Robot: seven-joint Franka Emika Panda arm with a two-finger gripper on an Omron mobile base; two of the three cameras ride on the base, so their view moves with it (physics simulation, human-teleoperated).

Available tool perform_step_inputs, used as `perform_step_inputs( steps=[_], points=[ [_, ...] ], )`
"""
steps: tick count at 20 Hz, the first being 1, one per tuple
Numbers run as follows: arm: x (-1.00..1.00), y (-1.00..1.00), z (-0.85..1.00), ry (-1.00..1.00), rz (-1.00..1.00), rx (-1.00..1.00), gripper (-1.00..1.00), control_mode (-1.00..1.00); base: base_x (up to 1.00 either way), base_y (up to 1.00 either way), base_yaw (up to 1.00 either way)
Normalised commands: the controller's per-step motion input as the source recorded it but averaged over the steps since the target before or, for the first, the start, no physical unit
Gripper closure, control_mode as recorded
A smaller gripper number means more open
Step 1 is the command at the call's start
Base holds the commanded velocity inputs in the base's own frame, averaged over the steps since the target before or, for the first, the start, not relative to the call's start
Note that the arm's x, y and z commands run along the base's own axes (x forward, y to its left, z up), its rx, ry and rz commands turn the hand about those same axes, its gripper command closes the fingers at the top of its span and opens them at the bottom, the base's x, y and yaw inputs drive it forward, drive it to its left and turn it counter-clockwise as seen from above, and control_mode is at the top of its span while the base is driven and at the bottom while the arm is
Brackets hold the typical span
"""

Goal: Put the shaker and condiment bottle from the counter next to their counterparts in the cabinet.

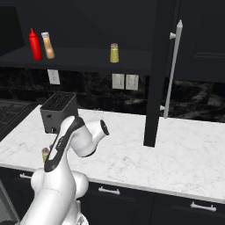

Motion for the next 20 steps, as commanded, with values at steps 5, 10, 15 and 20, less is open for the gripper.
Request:
perform_step_inputs(
  steps=[5, 10, 15, 20],
  points=[
    [-0.43, -0.54, 0.00, -0.04, 0.10, 0.00, -1.00, -1.00, 0.00, 0.00, 0.00],
    [-0.73, 0.16, -0.30, -0.14, -0.08, 0.00, -1.00, -1.00, 0.00, 0.00, 0.00],
    [-0.16, 0.92, -0.38, -0.19, -0.22, 0.00, -1.00, -1.00, 0.00, 0.00, 0.00],
    [0.01, 0.37, -0.04, -0.04, -0.08, 0.00, -1.00, -1.00, 0.00, 0.00, 0.00]
  ],
)
